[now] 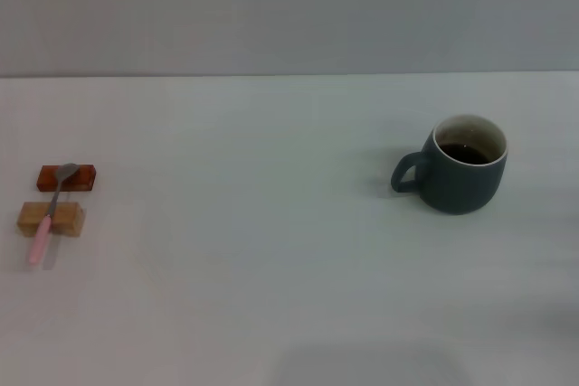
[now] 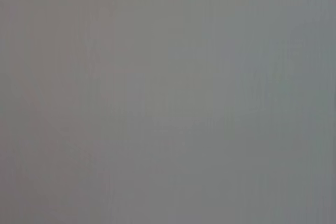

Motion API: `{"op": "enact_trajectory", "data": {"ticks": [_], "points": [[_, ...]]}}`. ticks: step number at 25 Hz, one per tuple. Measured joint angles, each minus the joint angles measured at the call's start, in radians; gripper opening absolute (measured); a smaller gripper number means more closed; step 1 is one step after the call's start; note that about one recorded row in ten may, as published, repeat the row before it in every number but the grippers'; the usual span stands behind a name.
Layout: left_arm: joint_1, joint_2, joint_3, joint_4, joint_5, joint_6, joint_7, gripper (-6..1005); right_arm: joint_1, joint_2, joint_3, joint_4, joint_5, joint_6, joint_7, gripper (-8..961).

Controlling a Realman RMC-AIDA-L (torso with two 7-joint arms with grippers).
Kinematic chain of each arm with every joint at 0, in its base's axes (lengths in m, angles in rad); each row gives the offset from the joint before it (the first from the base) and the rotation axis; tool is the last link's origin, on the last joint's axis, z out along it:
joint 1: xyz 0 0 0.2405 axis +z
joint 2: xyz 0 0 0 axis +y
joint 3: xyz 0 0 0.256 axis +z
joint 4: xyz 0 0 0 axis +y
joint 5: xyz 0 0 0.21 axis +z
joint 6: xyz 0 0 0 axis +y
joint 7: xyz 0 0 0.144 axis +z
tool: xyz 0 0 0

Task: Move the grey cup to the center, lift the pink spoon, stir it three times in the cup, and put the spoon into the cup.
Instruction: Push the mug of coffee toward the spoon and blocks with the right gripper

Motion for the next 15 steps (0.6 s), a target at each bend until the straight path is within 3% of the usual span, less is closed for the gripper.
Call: {"op": "enact_trajectory", "data": {"ticks": [8,15], "points": [[0.003,-0.001,0.004,0.003,0.0,0.0,0.0,832,-0.004,0.001,-0.005,0.0,-0.004,-0.001,0.0,713],[0.01,-0.002,0.006,0.003,0.0,0.0,-0.003,832,-0.005,-0.002,-0.024,-0.006,-0.005,0.009,0.021,503]]}}
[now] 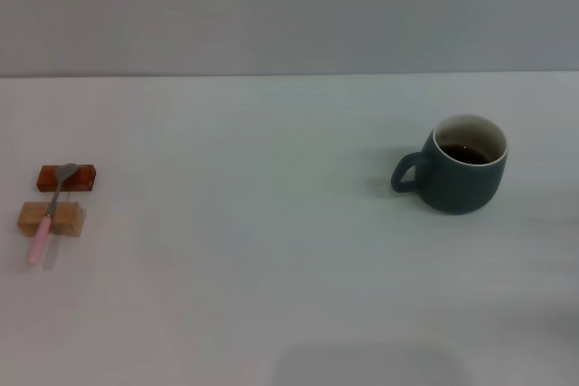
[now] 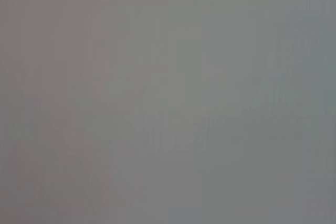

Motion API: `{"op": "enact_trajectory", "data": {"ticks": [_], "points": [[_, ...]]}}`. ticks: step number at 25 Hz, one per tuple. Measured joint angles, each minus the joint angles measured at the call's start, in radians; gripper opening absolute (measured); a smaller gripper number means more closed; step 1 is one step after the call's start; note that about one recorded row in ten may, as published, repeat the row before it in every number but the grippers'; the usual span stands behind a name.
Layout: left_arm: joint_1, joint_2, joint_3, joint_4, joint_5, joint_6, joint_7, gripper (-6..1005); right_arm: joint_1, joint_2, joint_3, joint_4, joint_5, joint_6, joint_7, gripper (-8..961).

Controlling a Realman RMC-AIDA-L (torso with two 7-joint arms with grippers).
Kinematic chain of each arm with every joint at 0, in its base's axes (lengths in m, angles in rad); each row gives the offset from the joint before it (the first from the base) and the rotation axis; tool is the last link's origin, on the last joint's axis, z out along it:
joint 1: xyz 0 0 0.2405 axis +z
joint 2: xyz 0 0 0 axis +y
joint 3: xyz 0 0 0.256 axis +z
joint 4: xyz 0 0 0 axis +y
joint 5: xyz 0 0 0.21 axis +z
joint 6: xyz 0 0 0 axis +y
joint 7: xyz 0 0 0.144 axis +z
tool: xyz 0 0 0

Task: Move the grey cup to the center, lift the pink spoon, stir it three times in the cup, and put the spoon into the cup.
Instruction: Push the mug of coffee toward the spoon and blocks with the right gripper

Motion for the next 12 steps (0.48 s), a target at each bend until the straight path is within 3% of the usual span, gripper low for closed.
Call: {"op": "enact_trajectory", "data": {"ticks": [9,12], "points": [[0.01,0.0,0.001,0.0,0.0,0.002,-0.005,832,0.066,-0.027,-0.007,-0.122,-0.119,0.102,0.173,117],[0.012,-0.003,0.002,0.0,0.0,0.001,-0.006,832,0.093,-0.041,-0.009,-0.14,-0.163,0.148,0.2,94]]}}
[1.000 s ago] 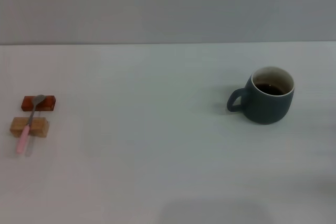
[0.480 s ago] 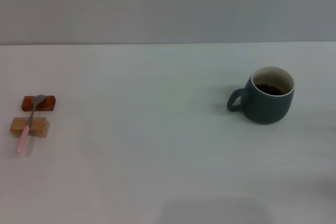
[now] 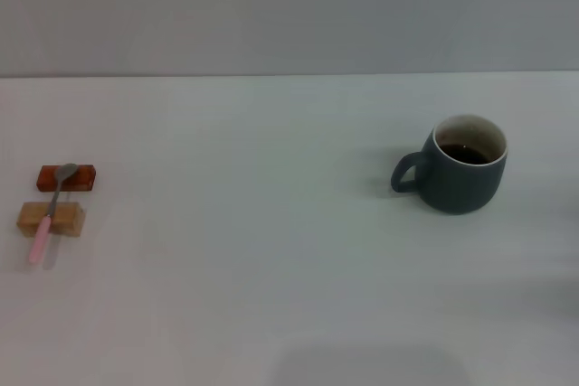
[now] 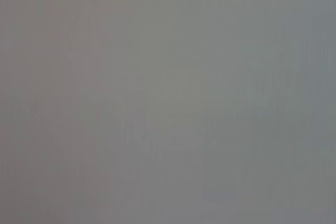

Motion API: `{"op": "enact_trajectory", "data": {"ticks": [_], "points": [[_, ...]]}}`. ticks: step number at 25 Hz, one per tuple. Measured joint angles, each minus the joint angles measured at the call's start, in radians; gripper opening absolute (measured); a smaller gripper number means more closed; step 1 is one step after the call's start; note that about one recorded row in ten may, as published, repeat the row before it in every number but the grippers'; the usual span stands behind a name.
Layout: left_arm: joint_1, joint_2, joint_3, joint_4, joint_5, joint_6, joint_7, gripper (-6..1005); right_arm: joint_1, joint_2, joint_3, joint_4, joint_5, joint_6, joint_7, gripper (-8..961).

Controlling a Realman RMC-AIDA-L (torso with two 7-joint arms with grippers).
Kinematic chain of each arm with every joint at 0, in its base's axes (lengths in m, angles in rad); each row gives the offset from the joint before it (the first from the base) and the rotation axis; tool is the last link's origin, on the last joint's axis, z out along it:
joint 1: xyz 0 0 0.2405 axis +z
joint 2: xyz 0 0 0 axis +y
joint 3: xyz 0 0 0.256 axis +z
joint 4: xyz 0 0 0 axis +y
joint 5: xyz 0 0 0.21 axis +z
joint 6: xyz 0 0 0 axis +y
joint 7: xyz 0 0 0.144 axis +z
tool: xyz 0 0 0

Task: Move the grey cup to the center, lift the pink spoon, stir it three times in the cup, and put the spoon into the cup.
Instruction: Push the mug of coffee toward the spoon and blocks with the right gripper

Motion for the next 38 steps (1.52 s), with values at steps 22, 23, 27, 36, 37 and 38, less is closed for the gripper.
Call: {"op": "enact_trajectory", "data": {"ticks": [22,23,27,36,37,38], "points": [[0.0,-0.005,-0.005,0.0,-0.003,0.005,-0.002,832,0.159,-0.097,-0.111,-0.009,-0.162,0.271,0.116,36],[-0.001,-0.005,-0.006,0.0,-0.004,0.005,-0.002,832,0.168,-0.101,-0.123,-0.013,-0.177,0.274,0.135,36],[-0.005,-0.005,-0.007,-0.001,-0.012,0.005,-0.004,832,0.205,-0.113,-0.147,-0.022,-0.262,0.302,0.218,34],[-0.008,-0.005,-0.008,0.0,-0.039,0.007,-0.004,832,0.26,-0.128,-0.174,-0.03,-0.453,0.319,0.384,36],[-0.008,-0.005,-0.008,0.0,-0.04,0.008,-0.004,832,0.261,-0.128,-0.177,-0.03,-0.46,0.32,0.392,36],[-0.008,-0.005,-0.008,0.0,-0.042,0.008,-0.004,832,0.264,-0.129,-0.182,-0.03,-0.468,0.321,0.401,36]]}}
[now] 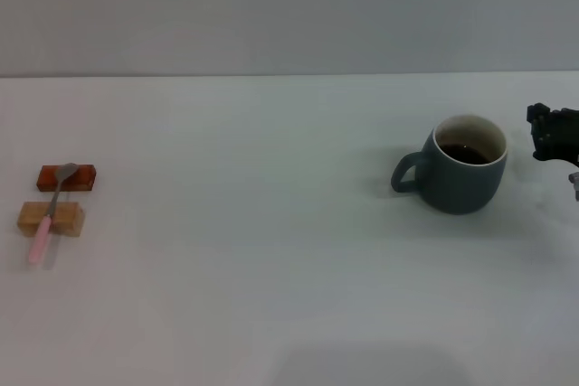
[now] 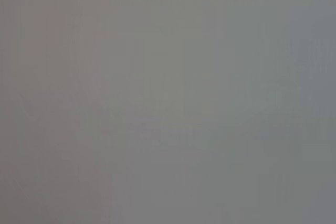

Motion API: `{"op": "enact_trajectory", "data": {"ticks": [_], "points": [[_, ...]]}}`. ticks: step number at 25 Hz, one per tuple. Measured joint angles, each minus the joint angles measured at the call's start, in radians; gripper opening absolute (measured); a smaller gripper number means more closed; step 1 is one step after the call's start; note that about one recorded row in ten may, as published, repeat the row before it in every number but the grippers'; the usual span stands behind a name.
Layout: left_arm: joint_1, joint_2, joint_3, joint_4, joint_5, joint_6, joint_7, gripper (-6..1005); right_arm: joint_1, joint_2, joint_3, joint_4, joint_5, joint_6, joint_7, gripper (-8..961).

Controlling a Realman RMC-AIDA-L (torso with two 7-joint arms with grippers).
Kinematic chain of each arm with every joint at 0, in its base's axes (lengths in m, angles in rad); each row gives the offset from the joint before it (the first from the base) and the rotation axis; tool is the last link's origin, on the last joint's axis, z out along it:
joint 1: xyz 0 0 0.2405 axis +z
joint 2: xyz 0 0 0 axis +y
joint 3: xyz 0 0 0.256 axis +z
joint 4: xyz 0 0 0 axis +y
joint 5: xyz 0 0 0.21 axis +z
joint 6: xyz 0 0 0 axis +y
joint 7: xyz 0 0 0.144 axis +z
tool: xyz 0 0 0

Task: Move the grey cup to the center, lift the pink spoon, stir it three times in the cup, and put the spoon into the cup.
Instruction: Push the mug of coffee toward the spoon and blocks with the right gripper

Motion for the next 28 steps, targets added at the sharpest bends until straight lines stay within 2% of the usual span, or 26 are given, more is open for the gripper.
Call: {"op": "enact_trajectory", "data": {"ticks": [6,9,28], "points": [[0.0,0.0,0.001,0.0,-0.01,0.002,0.0,832,0.019,-0.01,-0.093,-0.007,-0.021,0.001,0.082,35],[0.0,0.0,0.001,0.0,-0.01,0.003,0.0,832,0.02,-0.011,-0.109,-0.007,-0.021,-0.002,0.087,35],[-0.003,0.0,0.002,-0.003,-0.012,0.005,0.0,832,0.077,-0.005,-0.226,0.004,-0.108,-0.007,0.185,36]]}}
